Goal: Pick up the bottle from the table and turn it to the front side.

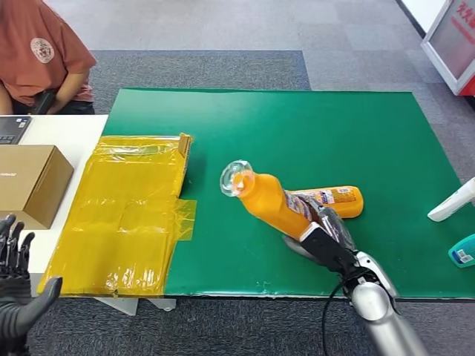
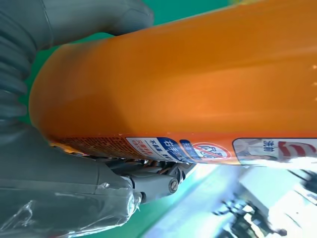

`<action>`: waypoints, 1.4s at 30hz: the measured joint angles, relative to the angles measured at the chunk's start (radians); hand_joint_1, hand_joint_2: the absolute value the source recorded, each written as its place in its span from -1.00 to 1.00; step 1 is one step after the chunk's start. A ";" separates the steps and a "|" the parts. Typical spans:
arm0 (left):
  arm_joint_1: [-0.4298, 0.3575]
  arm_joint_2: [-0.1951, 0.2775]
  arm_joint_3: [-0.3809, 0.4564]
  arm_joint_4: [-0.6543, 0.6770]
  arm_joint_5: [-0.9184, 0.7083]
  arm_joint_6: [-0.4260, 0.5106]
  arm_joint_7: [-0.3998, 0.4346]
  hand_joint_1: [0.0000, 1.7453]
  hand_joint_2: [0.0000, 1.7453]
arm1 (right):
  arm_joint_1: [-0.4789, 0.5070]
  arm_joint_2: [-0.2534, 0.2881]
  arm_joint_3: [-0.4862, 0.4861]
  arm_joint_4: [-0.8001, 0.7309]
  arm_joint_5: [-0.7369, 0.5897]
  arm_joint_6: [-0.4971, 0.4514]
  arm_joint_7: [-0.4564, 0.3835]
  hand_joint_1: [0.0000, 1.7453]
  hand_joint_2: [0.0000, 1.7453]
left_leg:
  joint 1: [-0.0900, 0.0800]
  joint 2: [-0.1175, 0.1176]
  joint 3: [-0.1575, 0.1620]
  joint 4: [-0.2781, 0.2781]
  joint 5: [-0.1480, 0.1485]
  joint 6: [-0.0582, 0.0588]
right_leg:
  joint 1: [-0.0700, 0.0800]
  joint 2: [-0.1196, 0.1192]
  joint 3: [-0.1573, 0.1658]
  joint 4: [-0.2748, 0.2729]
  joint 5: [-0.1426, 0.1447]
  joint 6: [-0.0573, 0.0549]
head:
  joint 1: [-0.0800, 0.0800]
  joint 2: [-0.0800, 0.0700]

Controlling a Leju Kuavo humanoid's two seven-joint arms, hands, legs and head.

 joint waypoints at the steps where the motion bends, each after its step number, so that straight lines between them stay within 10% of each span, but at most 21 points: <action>1: -0.026 0.008 -0.027 0.014 -0.003 0.041 0.005 -1.00 1.00 | -0.015 0.014 0.002 0.001 -0.011 -0.003 -0.008 1.00 1.00 | 0.000 0.000 0.000 0.000 0.001 0.000 | 0.000 0.000 0.000 0.000 0.000 0.000 | 0.000 0.000; 11: -0.290 0.058 -0.255 0.182 0.112 0.212 0.066 -1.00 1.00 | -0.135 0.137 0.071 0.040 -0.107 -0.034 -0.042 1.00 1.00 | 0.000 0.000 0.000 0.000 0.004 -0.001 | 0.000 0.000 -0.001 0.001 0.003 0.000 | 0.000 0.000; 31: -0.598 0.079 -0.668 0.422 0.286 0.089 0.206 -1.00 1.00 | -0.281 0.216 0.226 0.197 -0.131 -0.081 -0.066 1.00 1.00 | 0.000 0.000 -0.002 0.000 0.005 0.000 | 0.000 0.000 -0.002 0.001 0.004 0.001 | 0.000 0.000; 42: -0.666 0.080 -0.749 0.480 0.294 0.091 0.232 -1.00 1.00 | -0.300 0.227 0.259 0.244 -0.117 -0.096 -0.076 1.00 1.00 | 0.000 0.000 -0.003 0.000 0.005 0.000 | 0.000 0.000 -0.003 0.001 0.004 0.001 | 0.000 0.000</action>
